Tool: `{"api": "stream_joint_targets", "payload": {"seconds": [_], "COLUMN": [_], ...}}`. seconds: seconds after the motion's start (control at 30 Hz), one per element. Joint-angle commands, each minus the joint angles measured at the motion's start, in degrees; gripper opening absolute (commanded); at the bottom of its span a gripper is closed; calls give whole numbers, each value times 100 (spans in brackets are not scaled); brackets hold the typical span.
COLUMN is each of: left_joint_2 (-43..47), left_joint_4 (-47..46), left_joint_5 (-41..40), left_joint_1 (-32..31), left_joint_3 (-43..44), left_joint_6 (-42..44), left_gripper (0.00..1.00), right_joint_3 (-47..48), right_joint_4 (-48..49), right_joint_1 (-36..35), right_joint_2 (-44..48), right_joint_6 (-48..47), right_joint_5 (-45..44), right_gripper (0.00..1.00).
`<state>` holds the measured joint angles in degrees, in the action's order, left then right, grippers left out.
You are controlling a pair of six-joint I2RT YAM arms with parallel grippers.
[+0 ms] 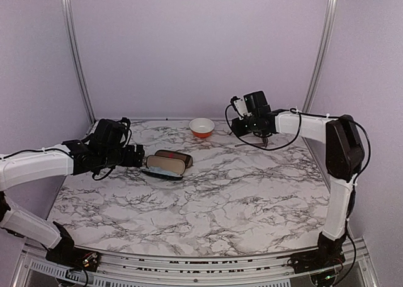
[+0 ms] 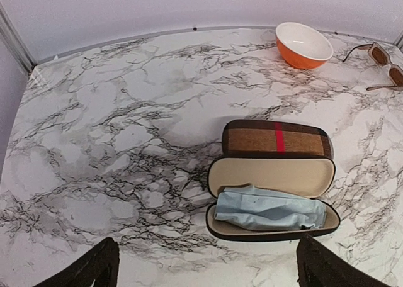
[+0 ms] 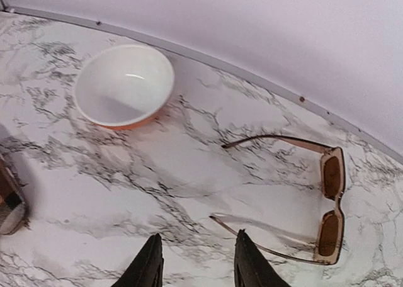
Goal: Organize the sunglasses
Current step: Adjust the folded cleaning cloth with the sunglasses case, then pick up the sunglasses from the corner of the board.
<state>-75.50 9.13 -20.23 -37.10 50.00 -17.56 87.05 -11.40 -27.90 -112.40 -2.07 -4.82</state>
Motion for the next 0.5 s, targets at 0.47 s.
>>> {"api": "stream_joint_targets", "payload": {"seconds": [0.47], "left_joint_2": [144], "left_joint_4": [-584], "left_joint_5": [134], "left_joint_1": [55], "left_joint_3": [-557], "left_joint_6": [271], "left_gripper": [99], "right_joint_3": [3219], "right_joint_4": [-2252], "right_joint_1": [1437], "right_joint_2": [-2435], "right_joint_6": [-422], "right_joint_5": [-477], "right_gripper": [30]}}
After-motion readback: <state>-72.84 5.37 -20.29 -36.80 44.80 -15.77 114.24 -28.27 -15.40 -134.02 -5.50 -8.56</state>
